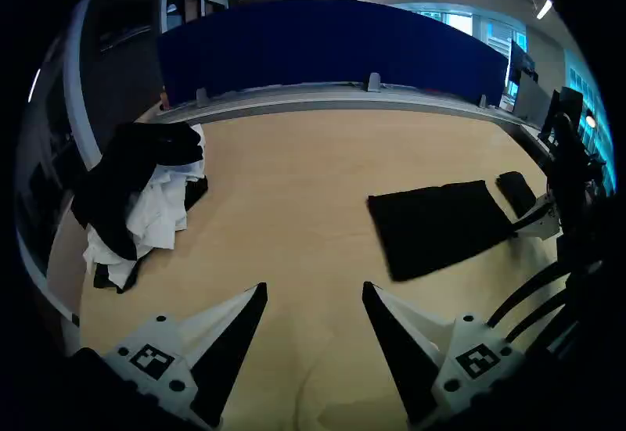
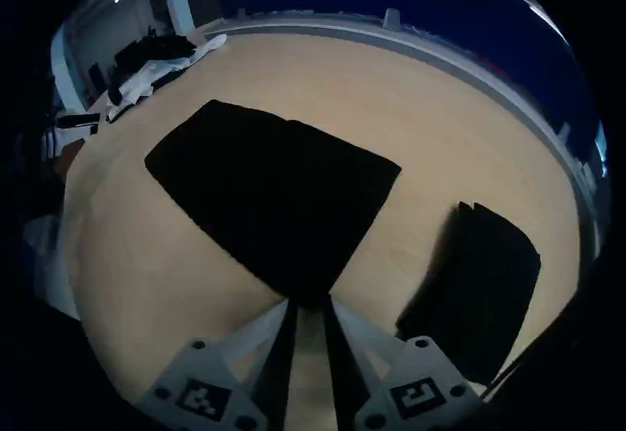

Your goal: Fold towel

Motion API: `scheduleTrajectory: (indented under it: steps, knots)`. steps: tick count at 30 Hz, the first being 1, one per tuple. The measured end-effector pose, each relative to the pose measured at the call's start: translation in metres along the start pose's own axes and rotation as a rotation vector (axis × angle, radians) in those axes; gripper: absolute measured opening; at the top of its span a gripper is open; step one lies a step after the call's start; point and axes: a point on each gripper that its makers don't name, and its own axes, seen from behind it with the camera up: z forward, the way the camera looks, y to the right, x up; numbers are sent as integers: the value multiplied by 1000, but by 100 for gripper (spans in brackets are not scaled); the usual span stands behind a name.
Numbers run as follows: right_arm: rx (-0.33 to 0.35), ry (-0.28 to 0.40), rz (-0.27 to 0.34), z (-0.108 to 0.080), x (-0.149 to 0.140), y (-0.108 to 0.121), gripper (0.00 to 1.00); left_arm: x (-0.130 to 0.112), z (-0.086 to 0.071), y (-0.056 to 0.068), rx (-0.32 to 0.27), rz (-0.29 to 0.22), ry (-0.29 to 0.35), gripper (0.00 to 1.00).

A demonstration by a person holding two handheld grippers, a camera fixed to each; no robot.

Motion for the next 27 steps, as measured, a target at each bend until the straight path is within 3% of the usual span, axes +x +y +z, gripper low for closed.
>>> scheduleTrajectory:
  steps: [7,18,27]
  knots:
    - [-6,7,8,0,2,1,7,-1,-1,-2,0,1,0,90]
    - [-12,34,0,-7,14,0,5,0,-4,-5,-1,-3,3,90]
    - [-16,102,-28,-27,55,-8,5,-1,-10,-8,-1,-9,10,90]
